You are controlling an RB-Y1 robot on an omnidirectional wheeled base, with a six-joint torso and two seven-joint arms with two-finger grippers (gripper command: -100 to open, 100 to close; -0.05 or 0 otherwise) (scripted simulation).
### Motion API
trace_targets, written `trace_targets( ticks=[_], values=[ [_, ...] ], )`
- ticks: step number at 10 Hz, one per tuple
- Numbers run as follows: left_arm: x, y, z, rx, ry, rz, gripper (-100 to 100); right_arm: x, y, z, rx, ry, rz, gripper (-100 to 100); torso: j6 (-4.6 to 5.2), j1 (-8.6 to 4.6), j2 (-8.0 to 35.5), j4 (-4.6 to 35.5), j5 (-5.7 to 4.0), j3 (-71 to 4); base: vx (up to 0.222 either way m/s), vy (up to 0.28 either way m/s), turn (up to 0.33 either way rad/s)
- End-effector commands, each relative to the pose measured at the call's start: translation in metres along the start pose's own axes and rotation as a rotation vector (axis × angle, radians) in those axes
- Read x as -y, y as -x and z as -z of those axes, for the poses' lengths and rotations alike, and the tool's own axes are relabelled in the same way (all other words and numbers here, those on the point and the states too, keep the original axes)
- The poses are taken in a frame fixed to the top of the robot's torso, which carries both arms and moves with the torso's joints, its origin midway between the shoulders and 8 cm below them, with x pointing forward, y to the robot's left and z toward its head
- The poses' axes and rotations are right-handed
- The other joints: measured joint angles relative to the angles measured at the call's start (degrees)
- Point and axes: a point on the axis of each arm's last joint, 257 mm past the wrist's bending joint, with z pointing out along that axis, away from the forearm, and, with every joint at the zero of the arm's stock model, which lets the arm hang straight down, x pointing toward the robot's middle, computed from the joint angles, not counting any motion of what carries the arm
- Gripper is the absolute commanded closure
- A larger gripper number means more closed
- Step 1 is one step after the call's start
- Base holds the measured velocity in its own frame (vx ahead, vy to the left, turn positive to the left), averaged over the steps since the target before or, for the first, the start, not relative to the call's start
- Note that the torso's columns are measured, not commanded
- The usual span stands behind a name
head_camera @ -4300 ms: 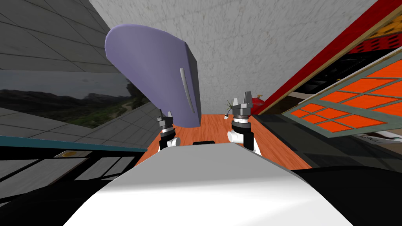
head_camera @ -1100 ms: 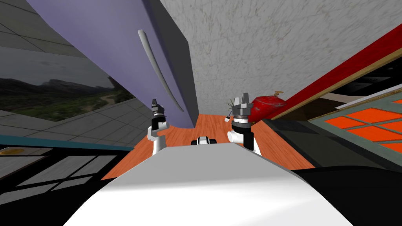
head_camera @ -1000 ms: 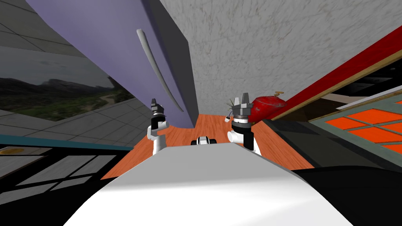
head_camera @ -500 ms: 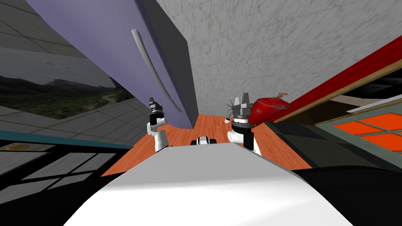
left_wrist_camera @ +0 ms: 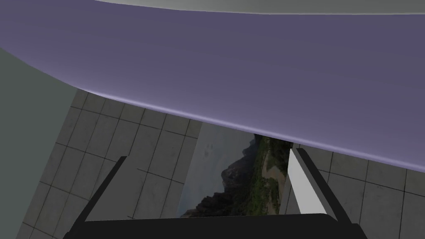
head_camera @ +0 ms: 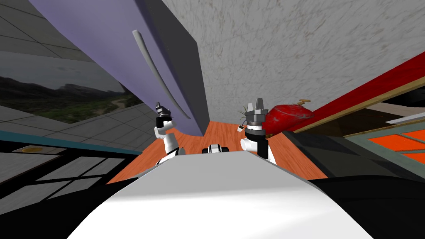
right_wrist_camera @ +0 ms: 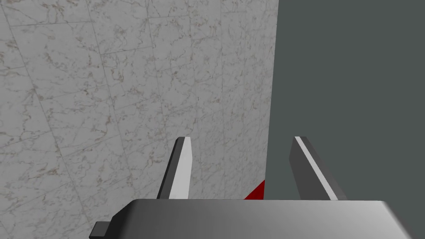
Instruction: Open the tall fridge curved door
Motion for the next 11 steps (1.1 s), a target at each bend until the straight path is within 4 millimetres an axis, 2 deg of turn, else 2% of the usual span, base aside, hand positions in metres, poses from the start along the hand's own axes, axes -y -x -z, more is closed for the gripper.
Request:
trace_targets(
  ticks=[1,2,3,4,5,6,7,8,9,10,11],
  values=[
    [-0.01,0.003,-0.015,0.028,0.046,0.073,-100,0.0,0.0,0.0,0.0,0.0,0.0,0,0.02,-0.04,-0.02,0.0,-0.02,-0.01,0.021,-0.095,0.097],
    [-0.003,-0.001,-0.018,0.024,0.035,0.081,-100,0.0,0.0,0.0,0.0,0.0,0.0,0,0.01,-0.12,-0.08,-0.02,-0.04,-0.05,0.024,-0.082,0.045],
    [-0.013,0.0,-0.026,0.04,0.07,0.129,-100,0.0,0.0,0.0,0.0,0.0,0.0,0,0.03,-0.07,-0.1,-0.03,-0.04,-0.07,0.027,-0.089,0.077],
    [-0.009,-0.003,-0.028,0.036,0.062,0.134,-100,0.0,0.0,0.0,0.0,0.0,0.0,0,0.01,-0.08,-0.11,-0.03,-0.03,-0.07,0.011,-0.077,0.047],
    [-0.018,-0.004,-0.035,0.048,0.097,0.185,-100,0.0,0.0,0.0,0.0,0.0,0.0,0,0.02,-0.04,-0.04,-0.02,-0.02,-0.03,0.002,-0.077,0.091],
    [-0.014,-0.007,-0.037,0.045,0.09,0.19,-100,0.0,0.0,0.0,0.0,0.0,0.0,0,0.0,-0.05,-0.02,0.0,-0.02,-0.01,0.002,-0.067,0.049],
    [-0.024,-0.009,-0.044,0.054,0.126,0.242,-100,0.0,0.0,0.0,0.0,0.0,0.0,0,0.02,-0.03,-0.02,0.0,-0.02,-0.01,0.016,-0.067,0.085],
    [-0.019,-0.013,-0.046,0.051,0.118,0.248,-100,0.0,0.0,0.0,0.0,0.0,0.0,0,0.01,-0.06,-0.09,-0.02,-0.03,-0.05,0.011,-0.058,0.062],
    [-0.028,-0.018,-0.052,0.056,0.152,0.302,-100,0.0,0.0,0.0,0.0,0.0,0.0,0,0.02,-0.04,-0.09,-0.03,-0.02,-0.06,-0.005,-0.075,0.086],
    [-0.024,-0.021,-0.054,0.052,0.146,0.306,-100,0.0,0.0,0.0,0.0,0.0,0.0,0,0.01,-0.11,-0.04,-0.01,-0.03,-0.03,0.004,-0.063,0.049],
    [-0.034,-0.027,-0.059,0.056,0.181,0.358,-100,0.0,0.0,0.0,0.0,0.0,0.0,0,0.03,-0.07,-0.06,-0.01,-0.04,-0.04,0.008,-0.058,0.097]
  ],
)
